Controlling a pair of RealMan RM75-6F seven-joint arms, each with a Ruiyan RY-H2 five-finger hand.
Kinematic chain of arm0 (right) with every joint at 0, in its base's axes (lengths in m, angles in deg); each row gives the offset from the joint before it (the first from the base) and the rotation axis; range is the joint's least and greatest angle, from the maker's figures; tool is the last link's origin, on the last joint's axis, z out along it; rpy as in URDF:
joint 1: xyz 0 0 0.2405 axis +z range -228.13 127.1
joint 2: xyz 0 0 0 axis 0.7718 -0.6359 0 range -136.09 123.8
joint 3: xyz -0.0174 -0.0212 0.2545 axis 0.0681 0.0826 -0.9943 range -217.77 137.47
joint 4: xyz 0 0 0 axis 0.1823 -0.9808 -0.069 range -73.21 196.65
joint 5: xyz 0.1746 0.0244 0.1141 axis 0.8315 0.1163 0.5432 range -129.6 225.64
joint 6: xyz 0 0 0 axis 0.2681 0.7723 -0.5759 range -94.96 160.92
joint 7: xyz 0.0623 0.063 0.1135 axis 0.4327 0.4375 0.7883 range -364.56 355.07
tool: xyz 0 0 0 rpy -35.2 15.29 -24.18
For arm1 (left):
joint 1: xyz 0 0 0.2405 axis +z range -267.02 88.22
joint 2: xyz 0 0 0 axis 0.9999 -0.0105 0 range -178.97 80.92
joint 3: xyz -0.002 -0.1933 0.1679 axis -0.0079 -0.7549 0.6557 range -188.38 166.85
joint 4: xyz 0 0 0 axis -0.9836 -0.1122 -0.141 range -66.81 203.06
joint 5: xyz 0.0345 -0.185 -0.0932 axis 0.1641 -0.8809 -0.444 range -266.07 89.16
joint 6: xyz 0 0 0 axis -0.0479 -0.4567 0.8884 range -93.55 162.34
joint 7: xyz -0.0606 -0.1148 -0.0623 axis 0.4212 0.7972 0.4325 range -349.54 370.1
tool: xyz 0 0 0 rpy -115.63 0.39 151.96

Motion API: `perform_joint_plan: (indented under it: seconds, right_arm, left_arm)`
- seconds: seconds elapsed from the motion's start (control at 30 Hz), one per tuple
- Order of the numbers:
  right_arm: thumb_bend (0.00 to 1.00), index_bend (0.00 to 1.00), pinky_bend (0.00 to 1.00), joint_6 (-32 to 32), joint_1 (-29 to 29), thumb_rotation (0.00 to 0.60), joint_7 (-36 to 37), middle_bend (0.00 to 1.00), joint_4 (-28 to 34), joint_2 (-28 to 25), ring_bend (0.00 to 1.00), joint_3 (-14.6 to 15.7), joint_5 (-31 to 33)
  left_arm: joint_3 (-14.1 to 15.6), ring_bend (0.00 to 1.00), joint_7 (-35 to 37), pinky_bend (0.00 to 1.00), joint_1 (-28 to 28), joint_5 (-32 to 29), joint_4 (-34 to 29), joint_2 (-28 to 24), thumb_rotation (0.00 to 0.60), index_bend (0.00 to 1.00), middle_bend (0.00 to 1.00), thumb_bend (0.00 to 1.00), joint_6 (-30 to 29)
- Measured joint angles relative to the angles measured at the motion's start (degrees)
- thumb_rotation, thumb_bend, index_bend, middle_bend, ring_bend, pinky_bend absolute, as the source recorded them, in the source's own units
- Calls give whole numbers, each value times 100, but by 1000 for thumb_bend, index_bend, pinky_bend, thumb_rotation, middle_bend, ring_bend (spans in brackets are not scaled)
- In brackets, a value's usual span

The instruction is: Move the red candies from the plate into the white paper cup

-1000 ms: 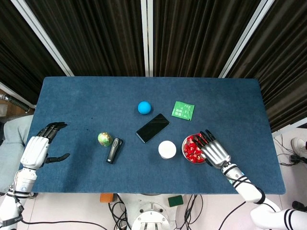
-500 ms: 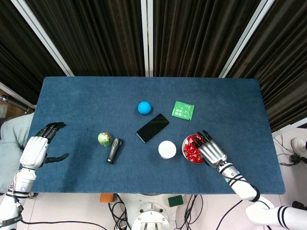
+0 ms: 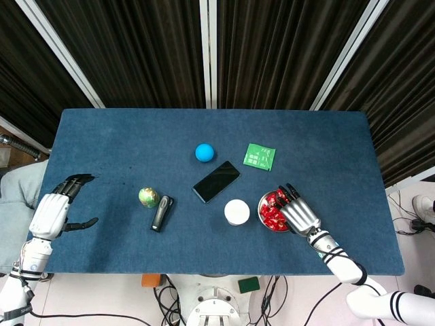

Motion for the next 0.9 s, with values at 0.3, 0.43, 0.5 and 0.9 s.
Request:
perform_joint_plan:
  seconds: [0.3,0.43,0.5,0.9]
  right_arm:
    - [349,436,0,49,28,600,13,356,-132,100,0,14,-45]
    - [350,461,0,69,37,600,3,374,-183,150,0,12,-42]
    - [351,475,0,85,38,600,2,383,-202,165,0,13,-45]
    - [399,582,0,162,45,600,21,449,-304,229,0,9,-70]
  left_arm:
    - [5,125,33,248,21,-15,50,14,600,177,155,61,-4]
    - [7,126,50,248,33,-23,72,17,600,177,155,61,-8]
    - [7,126,61,248,36,-29,85,19,600,177,155,61,-6]
    - [7,125,102,248,45,-41,135,39,600,178,155,61,11]
